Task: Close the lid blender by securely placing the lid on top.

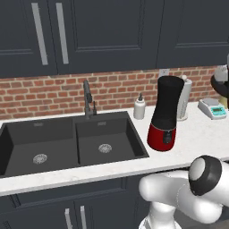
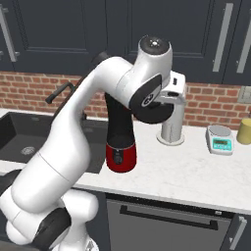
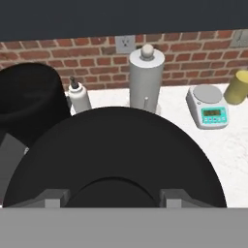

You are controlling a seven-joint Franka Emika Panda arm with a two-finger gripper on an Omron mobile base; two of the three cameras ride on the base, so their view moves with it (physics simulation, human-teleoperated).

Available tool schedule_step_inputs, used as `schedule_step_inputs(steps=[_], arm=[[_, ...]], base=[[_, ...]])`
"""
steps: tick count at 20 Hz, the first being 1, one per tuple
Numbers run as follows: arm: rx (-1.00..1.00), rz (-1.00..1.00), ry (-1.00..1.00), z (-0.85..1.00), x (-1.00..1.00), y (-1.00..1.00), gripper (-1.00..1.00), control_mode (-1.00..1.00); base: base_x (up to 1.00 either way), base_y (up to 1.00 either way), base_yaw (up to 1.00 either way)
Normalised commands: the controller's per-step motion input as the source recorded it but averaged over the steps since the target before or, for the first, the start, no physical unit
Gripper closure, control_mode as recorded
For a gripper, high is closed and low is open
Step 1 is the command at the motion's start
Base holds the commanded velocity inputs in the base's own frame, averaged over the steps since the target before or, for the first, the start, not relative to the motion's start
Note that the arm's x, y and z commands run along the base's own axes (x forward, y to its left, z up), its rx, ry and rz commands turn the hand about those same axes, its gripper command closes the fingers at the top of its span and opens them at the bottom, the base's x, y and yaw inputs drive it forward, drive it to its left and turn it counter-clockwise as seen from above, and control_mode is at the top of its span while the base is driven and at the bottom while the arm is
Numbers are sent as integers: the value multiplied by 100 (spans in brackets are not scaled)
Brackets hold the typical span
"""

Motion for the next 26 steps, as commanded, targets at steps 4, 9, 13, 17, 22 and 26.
schedule_step_inputs(steps=[4,9,13,17,22,26], arm=[[-2,5,5,0,0,59,100,-100],[-3,5,6,0,0,63,100,-100],[-2,4,3,0,0,60,100,-100],[0,2,2,3,1,52,100,-100],[1,0,2,9,15,17,100,-100],[3,0,0,2,26,0,100,-100]], base=[[0,0,0],[0,0,0],[0,0,0],[0,0,0],[0,0,0],[0,0,0]])
